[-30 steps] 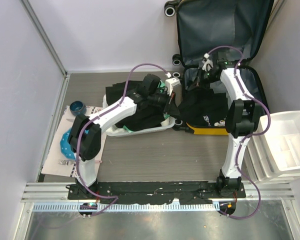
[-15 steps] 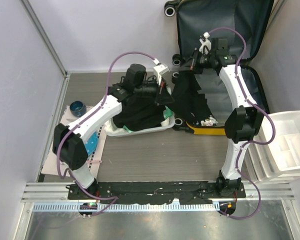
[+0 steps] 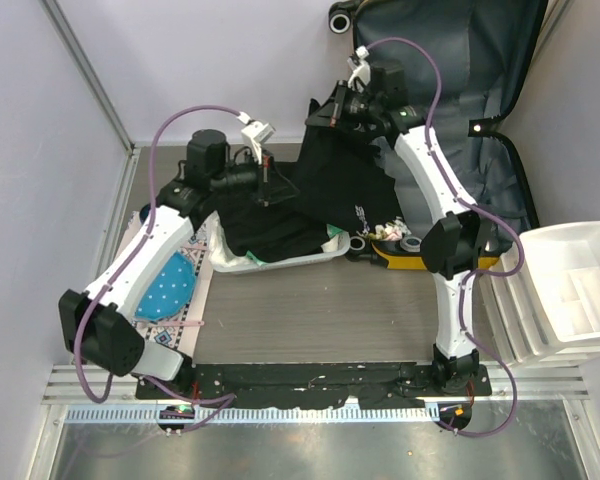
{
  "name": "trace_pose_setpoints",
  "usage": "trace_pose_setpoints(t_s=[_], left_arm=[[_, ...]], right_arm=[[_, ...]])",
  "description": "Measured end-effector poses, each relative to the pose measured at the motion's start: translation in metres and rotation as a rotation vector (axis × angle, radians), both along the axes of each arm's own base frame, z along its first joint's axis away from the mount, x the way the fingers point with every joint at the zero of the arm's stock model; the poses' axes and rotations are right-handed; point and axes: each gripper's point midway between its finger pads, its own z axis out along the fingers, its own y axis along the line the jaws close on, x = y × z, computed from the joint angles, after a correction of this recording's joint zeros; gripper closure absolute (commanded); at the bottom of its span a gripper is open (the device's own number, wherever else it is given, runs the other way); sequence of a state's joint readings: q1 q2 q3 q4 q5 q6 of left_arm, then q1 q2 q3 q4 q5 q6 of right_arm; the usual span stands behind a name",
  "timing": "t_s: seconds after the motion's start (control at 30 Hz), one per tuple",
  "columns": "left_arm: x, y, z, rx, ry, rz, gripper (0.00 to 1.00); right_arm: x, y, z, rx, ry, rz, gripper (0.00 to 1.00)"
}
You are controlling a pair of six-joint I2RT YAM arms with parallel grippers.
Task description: Open, take out, and arrange the luggage
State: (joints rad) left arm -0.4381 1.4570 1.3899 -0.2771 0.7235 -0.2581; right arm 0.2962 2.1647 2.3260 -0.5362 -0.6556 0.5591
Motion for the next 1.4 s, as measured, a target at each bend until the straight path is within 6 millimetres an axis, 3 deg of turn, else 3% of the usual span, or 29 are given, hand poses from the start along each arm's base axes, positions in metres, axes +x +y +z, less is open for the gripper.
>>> trace_pose_setpoints(t_s=[0.3,0.37,0.43,0.53,0.7,0.73,0.83,0.93,0.97,1.0,1.03,1.07,1.1,1.13,1.23,1.33,1.4], left_arm=[[-0.026,0.089,0.033,-0.012,-0.062,0.168,1.0],[-0.034,0.107,0.031,0.014,-0.069,0.213,1.0],[-0.041,0.122,0.014,0.062,-0.05,0.256,1.0],[-0.041,0.138,-0.028,0.145,0.044,0.312,1.0],[-0.029,0.17,-0.111,0.272,0.304,0.426,1.0],[-0.027,0.177,-0.121,0.282,0.337,0.45,1.0],[-0.026,0.188,-0.137,0.284,0.386,0.509,1.0],[-0.026,0.187,-0.144,0.27,0.407,0.523,1.0],[-0.027,0.187,-0.146,0.266,0.418,0.527,0.93],[-0.027,0.187,-0.147,0.265,0.421,0.528,0.57],[-0.027,0.186,-0.147,0.265,0.422,0.528,0.39],[-0.027,0.187,-0.147,0.268,0.418,0.527,0.29],[-0.028,0.187,-0.147,0.271,0.418,0.522,0.2],[-0.03,0.187,-0.145,0.278,0.416,0.515,0.15],[-0.028,0.187,-0.129,0.287,0.365,0.487,0.08],[-0.026,0.184,-0.091,0.28,0.229,0.435,0.05],[-0.025,0.181,-0.057,0.279,0.116,0.392,0.05]], right_arm=[[-0.032,0.085,0.035,0.087,-0.087,0.09,0.99],[-0.043,0.107,0.036,0.097,-0.107,0.118,0.99],[-0.045,0.125,0.031,0.101,-0.126,0.128,0.99],[-0.05,0.155,0.001,0.075,-0.125,0.154,0.99],[-0.035,0.183,-0.09,-0.015,-0.049,0.149,0.99],[-0.032,0.185,-0.109,-0.033,-0.026,0.147,0.99],[-0.031,0.192,-0.143,-0.059,0.011,0.153,0.99],[-0.034,0.2,-0.144,-0.056,-0.014,0.168,0.91],[-0.036,0.205,-0.141,-0.05,-0.033,0.176,0.73],[-0.038,0.208,-0.138,-0.046,-0.049,0.184,0.64],[-0.04,0.211,-0.137,-0.047,-0.063,0.194,0.55],[-0.041,0.213,-0.137,-0.044,-0.064,0.196,0.42],[-0.042,0.214,-0.136,-0.044,-0.072,0.201,0.35],[-0.042,0.214,-0.134,-0.045,-0.087,0.209,0.3],[-0.046,0.214,-0.123,-0.05,-0.126,0.229,0.26],[-0.047,0.204,-0.1,-0.063,-0.173,0.233,0.25],[-0.044,0.188,-0.075,-0.06,-0.213,0.226,0.24]])
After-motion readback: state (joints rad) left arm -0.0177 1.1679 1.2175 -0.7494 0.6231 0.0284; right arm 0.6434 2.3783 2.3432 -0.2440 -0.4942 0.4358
